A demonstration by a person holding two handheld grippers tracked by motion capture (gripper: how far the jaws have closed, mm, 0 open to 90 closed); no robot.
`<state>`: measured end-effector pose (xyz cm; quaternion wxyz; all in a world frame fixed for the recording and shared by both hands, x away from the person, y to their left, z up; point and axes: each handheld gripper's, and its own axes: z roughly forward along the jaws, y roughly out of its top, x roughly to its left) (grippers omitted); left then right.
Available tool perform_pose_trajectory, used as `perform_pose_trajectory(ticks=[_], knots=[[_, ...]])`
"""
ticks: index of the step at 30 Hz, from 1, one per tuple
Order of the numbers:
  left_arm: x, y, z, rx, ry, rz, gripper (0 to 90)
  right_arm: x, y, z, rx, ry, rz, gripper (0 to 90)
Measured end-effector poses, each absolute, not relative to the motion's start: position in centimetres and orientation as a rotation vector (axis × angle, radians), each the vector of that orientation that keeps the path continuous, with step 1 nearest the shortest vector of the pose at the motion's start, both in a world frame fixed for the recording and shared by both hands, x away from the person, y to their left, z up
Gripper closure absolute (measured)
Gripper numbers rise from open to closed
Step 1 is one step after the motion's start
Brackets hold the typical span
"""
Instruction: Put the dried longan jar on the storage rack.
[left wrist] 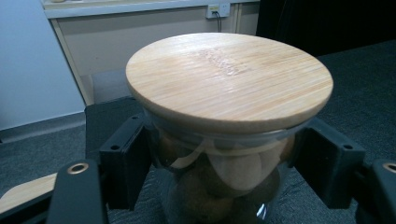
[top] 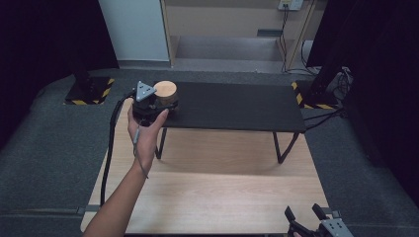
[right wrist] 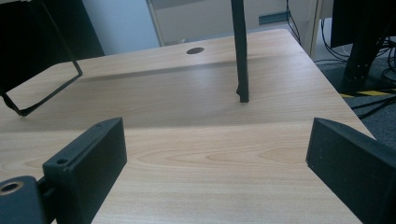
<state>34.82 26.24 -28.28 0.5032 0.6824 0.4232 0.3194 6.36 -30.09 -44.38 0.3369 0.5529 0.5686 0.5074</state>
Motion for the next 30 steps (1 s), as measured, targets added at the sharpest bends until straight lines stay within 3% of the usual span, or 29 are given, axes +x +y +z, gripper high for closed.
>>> perform_pose_trajectory(ticks=[3,9,30], knots=[[34.9,26.2,-28.3,1.644,1.028,0.769,23.6,6.3,-30.1,-44.4,1.442,1.481,1.324,5.1],[34.9,26.4,-28.3,1.642,1.028,0.759,11.5,6.2,-30.2,-44.4,1.443,1.483,1.327,4.8],[32.8,27.3,-27.4,1.639,0.987,0.765,7.6,6.5,-29.8,-44.1,1.436,1.495,1.33,4.5]])
